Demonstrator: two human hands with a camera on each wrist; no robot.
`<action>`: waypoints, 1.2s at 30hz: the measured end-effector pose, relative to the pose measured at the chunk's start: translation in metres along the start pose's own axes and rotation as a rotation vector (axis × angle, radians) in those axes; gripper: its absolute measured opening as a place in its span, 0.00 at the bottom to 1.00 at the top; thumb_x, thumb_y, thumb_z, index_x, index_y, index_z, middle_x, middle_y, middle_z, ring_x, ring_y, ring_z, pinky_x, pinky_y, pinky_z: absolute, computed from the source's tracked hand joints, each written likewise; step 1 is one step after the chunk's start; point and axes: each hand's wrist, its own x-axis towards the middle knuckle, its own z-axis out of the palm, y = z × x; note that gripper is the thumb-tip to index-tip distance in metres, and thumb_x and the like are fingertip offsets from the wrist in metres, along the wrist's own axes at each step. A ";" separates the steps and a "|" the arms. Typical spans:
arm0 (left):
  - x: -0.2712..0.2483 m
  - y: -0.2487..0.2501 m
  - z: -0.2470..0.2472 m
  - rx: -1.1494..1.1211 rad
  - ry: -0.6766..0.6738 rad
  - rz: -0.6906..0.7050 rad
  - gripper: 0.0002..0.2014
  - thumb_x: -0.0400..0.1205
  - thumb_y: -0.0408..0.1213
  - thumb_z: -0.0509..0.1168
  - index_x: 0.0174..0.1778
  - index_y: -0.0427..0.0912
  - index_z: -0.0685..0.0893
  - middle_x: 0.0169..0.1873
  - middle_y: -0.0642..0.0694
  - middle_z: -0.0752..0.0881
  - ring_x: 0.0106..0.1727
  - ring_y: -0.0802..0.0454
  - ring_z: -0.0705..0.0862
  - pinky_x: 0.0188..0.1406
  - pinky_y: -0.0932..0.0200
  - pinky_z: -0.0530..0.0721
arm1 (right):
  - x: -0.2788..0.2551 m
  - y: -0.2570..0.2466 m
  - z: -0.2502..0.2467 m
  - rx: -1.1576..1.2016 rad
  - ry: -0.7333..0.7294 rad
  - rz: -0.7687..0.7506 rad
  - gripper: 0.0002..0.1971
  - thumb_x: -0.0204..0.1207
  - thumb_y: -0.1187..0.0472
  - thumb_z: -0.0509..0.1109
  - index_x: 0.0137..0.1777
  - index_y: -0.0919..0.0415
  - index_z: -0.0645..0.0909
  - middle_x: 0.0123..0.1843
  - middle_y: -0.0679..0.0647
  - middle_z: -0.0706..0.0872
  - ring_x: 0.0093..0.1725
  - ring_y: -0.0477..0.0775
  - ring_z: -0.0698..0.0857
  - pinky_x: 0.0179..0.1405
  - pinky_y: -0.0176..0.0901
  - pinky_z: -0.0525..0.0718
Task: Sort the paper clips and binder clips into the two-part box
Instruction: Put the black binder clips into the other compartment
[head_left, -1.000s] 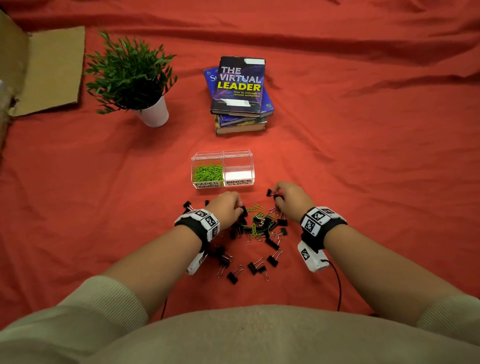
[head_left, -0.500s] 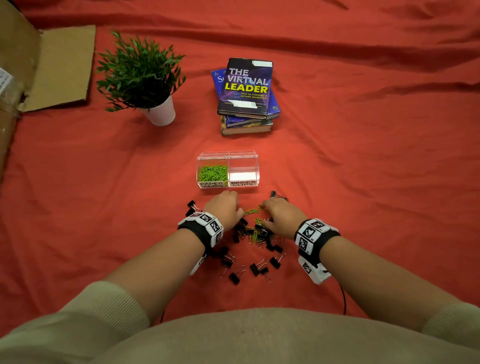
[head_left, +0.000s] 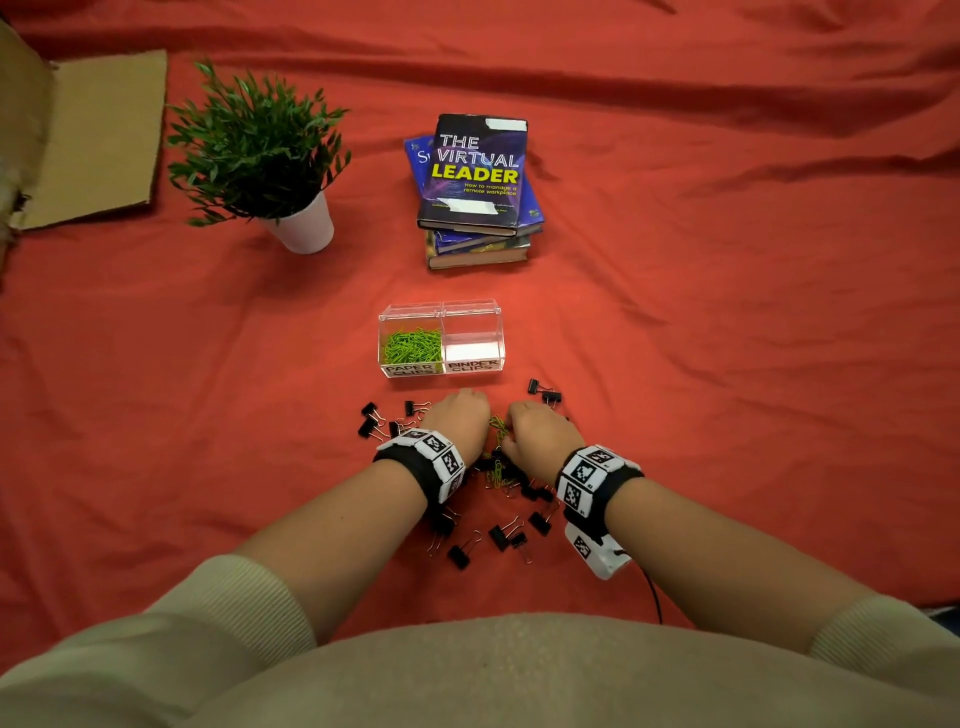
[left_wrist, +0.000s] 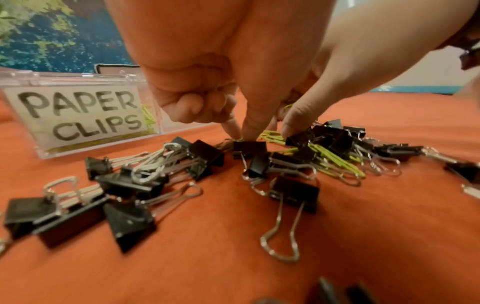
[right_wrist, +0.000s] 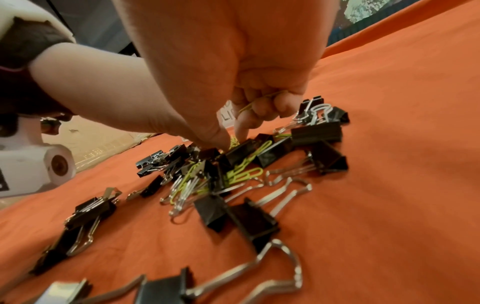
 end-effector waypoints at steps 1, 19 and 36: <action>0.000 0.000 0.000 0.020 -0.006 0.008 0.14 0.79 0.27 0.60 0.60 0.32 0.76 0.59 0.34 0.81 0.61 0.35 0.82 0.56 0.44 0.80 | 0.000 -0.002 0.000 -0.006 0.005 0.005 0.15 0.78 0.57 0.62 0.58 0.67 0.74 0.59 0.63 0.80 0.60 0.63 0.78 0.52 0.52 0.79; -0.020 -0.039 -0.005 -0.387 0.052 -0.106 0.08 0.86 0.32 0.52 0.55 0.32 0.72 0.46 0.38 0.80 0.46 0.39 0.80 0.40 0.52 0.73 | 0.019 -0.009 -0.028 0.395 -0.116 0.140 0.11 0.81 0.61 0.60 0.36 0.61 0.74 0.32 0.58 0.76 0.30 0.53 0.74 0.26 0.41 0.73; -0.040 -0.110 -0.042 -0.597 0.179 -0.258 0.06 0.86 0.32 0.53 0.49 0.40 0.75 0.42 0.42 0.80 0.42 0.46 0.76 0.40 0.58 0.69 | 0.120 -0.113 -0.057 0.025 -0.063 -0.138 0.12 0.76 0.70 0.63 0.53 0.65 0.86 0.52 0.63 0.88 0.54 0.62 0.87 0.59 0.51 0.84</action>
